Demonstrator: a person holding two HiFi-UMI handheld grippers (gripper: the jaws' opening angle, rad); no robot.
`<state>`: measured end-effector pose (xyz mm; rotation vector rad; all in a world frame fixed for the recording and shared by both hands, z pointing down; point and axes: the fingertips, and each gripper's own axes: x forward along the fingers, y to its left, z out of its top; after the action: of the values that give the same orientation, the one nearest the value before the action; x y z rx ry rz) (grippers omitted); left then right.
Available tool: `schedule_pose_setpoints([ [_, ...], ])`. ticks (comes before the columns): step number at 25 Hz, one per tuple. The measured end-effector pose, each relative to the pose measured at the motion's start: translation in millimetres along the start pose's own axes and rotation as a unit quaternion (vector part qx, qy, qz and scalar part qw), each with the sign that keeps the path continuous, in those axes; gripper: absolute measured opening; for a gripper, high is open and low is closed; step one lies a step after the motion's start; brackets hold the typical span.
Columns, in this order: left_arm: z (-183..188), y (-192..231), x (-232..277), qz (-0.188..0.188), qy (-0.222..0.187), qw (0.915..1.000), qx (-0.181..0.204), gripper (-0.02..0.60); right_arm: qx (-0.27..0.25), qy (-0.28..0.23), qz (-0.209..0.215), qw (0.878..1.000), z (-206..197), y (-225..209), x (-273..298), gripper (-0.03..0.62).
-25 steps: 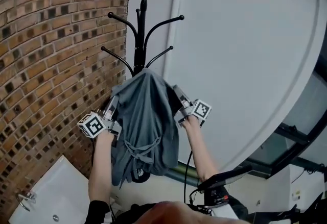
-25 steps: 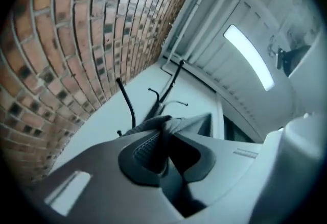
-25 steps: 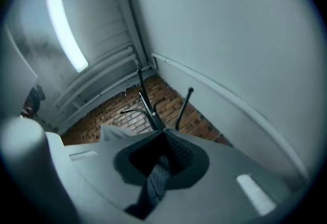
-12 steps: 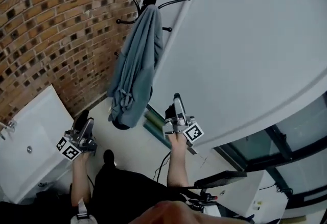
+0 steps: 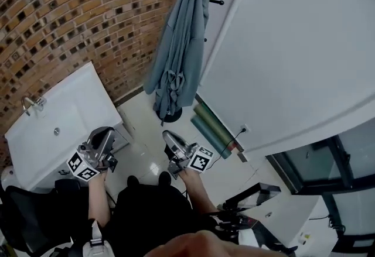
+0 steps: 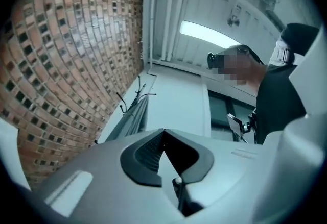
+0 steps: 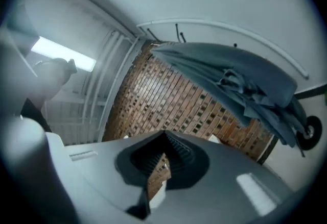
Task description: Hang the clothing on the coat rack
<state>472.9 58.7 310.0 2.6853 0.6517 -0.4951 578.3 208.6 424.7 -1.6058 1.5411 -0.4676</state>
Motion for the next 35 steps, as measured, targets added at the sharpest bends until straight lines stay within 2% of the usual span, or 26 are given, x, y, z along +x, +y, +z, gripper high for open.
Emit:
schedule_pose_setpoints([
  [3,5,-42,1,-0.062,0.026,0.9973,0.032,0.002,-0.063,0.045,0.006,0.997,-32,40,7,0.003],
  [5,5,-66,-8,-0.094,0.037,0.9935,0.051,0.002,-0.103,0.055,-0.012,0.993,-44,55,3,0.003],
  [8,9,-96,-43,-0.136,0.059,0.9868,0.066,0.002,-0.134,0.038,-0.070,0.988,-61,71,-12,0.003],
  [10,13,-110,-79,-0.153,0.071,0.9837,0.061,0.002,-0.131,0.008,-0.129,0.983,-81,82,-29,0.003],
  [12,22,-112,-117,-0.158,0.071,0.9836,0.051,0.002,-0.115,-0.019,-0.182,0.976,-111,93,-40,0.003],
  [13,28,-108,-136,-0.152,0.066,0.9851,0.045,0.002,-0.107,-0.023,-0.195,0.975,-130,99,-40,0.003],
  [16,31,-106,-173,-0.124,0.047,0.9906,0.032,0.002,-0.086,0.003,-0.201,0.976,-186,117,-41,0.003],
  [18,22,-121,-183,-0.109,0.058,0.9920,0.027,0.000,-0.067,0.013,-0.205,0.976,-205,131,-56,0.003],
  [20,20,-141,-191,-0.111,0.076,0.9906,0.025,0.000,-0.064,0.011,-0.212,0.975,-214,150,-69,0.003],
  [27,37,-175,-212,-0.160,0.064,0.9845,0.031,0.000,-0.111,0.020,-0.199,0.974,-221,193,-53,0.003],
  [31,40,-186,-213,-0.159,0.063,0.9846,0.034,0.000,-0.114,0.030,-0.189,0.975,-223,198,-54,0.003],
  [35,31,-201,-203,-0.159,0.073,0.9841,0.033,0.000,-0.126,0.028,-0.170,0.977,-205,207,-70,0.003],
])
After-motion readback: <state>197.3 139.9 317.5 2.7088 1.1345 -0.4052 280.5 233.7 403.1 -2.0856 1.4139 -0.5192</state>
